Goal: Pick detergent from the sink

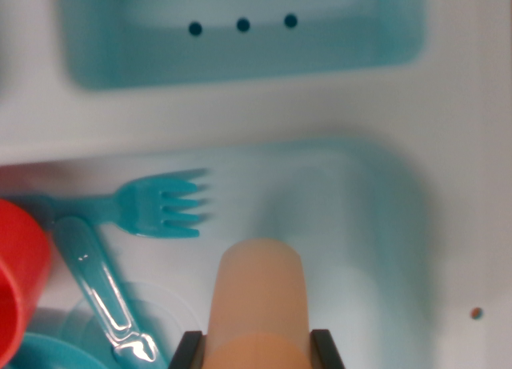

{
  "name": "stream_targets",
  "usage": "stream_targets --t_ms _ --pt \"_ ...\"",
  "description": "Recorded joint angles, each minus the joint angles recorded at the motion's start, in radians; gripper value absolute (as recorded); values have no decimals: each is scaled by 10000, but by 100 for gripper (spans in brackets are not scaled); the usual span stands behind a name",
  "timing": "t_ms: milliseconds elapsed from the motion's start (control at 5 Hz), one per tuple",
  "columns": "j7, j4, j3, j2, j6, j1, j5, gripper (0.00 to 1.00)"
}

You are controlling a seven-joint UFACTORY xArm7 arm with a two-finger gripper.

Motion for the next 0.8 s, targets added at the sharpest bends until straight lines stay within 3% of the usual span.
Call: stream_targets --t_ms 600,800 --pt "-9 245 -2 -77 321 4 -7 100" --pt "-19 509 -4 -161 669 8 -15 100"
